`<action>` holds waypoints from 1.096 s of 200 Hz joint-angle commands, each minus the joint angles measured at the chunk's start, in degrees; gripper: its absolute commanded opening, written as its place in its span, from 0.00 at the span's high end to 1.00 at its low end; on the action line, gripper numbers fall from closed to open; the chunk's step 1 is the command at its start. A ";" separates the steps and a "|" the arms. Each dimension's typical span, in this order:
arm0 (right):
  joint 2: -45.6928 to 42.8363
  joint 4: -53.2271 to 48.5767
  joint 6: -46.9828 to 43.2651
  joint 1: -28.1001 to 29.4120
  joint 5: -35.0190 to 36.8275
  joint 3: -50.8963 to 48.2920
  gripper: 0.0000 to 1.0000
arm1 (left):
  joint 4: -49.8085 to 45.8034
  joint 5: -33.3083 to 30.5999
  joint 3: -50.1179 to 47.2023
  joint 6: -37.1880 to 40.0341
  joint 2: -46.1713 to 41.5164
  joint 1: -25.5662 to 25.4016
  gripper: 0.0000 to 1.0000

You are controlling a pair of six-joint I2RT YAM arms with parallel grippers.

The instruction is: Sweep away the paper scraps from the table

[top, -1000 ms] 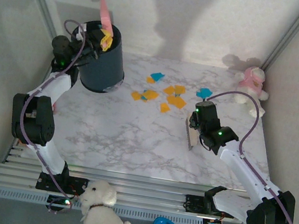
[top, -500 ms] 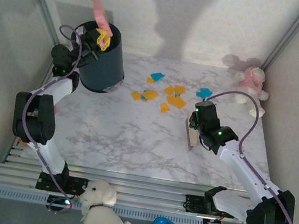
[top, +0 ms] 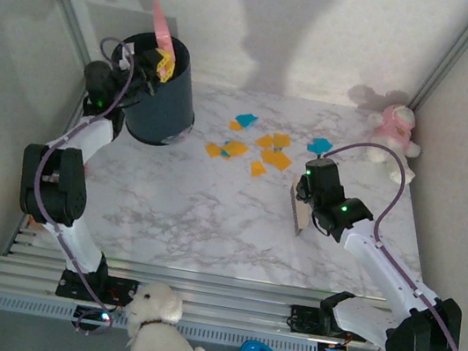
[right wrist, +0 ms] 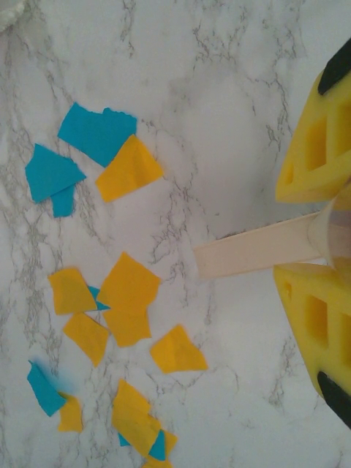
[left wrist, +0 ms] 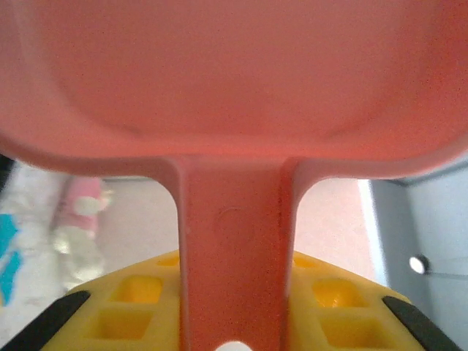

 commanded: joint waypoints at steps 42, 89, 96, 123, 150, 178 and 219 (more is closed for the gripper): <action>-3.68 4.91 0.38 -0.64 -2.31 -1.16 1.00 | -59.50 -1.99 24.45 54.66 -3.78 -2.14 1.00; -3.51 9.30 1.47 -2.32 -7.50 -1.60 1.00 | -79.43 -13.56 33.37 76.29 -4.10 -7.88 1.00; -3.29 10.40 1.69 -2.76 -8.72 -1.68 1.00 | -81.26 -16.13 33.78 78.53 -4.46 -9.05 1.00; -1.52 14.72 3.80 -6.54 -15.36 -1.35 1.00 | -85.42 -25.95 33.03 84.98 -6.51 -14.14 1.00; 2.12 19.61 5.77 -9.96 -21.19 -0.05 1.00 | -86.39 -31.86 29.67 87.72 -9.33 -17.74 1.00; 7.67 23.25 6.78 -13.31 -25.46 2.92 1.00 | -84.51 -39.73 22.51 90.22 -13.67 -21.80 1.00; 16.97 28.57 9.93 -17.31 -31.94 8.44 1.00 | -81.03 -46.57 11.27 94.55 -20.54 -27.86 1.00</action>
